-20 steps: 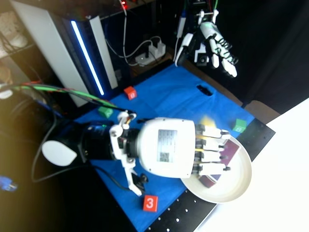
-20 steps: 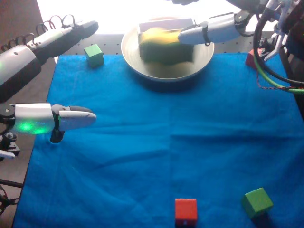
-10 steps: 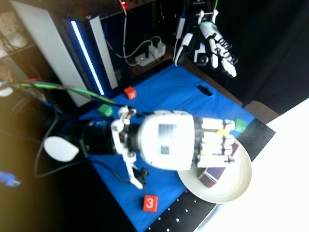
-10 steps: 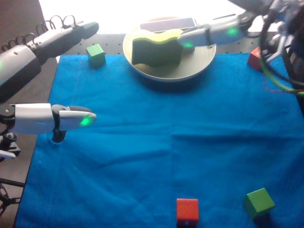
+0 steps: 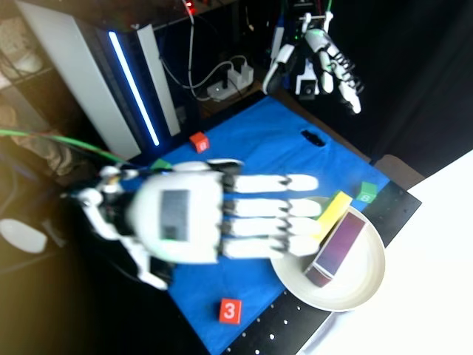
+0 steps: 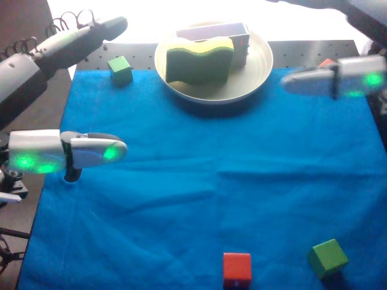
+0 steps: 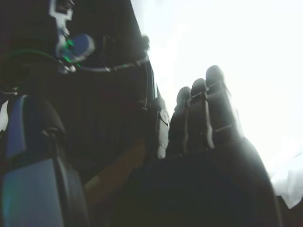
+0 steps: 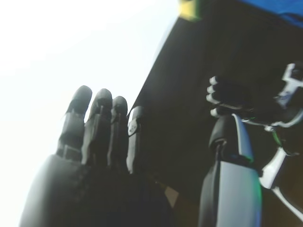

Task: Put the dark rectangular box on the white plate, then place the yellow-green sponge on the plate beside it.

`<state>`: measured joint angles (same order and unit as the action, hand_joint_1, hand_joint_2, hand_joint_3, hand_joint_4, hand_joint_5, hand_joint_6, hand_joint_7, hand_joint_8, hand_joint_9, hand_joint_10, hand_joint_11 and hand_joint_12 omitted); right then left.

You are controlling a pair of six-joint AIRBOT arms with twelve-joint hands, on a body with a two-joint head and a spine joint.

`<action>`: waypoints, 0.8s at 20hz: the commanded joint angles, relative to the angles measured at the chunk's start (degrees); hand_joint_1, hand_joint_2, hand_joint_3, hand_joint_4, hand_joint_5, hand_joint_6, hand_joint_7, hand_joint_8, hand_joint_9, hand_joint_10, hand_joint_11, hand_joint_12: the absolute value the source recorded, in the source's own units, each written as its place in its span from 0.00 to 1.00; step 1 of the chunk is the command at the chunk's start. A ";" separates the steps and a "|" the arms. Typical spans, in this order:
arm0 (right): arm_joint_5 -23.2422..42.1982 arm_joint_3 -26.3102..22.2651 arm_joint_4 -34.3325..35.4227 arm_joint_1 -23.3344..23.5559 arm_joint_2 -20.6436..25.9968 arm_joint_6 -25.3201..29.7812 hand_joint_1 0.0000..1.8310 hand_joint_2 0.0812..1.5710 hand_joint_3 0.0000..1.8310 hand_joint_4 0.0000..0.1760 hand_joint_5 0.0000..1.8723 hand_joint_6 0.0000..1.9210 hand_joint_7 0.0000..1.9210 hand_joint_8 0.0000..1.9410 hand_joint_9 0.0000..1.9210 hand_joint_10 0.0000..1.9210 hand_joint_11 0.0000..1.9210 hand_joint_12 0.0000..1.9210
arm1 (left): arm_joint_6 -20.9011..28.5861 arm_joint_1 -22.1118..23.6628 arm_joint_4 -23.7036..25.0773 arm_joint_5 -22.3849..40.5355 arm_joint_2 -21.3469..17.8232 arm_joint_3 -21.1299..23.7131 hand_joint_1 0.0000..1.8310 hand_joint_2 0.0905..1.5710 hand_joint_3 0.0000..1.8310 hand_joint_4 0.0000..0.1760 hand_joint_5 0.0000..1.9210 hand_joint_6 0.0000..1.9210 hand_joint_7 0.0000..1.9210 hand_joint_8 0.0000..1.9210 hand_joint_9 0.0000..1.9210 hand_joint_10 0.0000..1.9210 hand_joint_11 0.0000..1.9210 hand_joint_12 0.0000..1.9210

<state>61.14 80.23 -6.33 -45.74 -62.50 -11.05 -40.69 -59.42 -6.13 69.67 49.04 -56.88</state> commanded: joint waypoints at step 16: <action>39.85 -19.37 26.39 -29.29 9.70 -7.76 0.48 0.52 0.01 0.23 0.17 0.00 0.16 0.00 0.15 0.00 0.00 0.26 | 0.01 -10.09 -9.96 25.29 -1.10 5.02 0.38 0.57 0.00 0.59 0.07 0.00 0.05 0.00 0.02 0.00 0.00 0.18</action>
<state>94.00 60.75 19.46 -75.35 -52.90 -19.35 -40.95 -69.95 -16.05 87.29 47.77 -51.88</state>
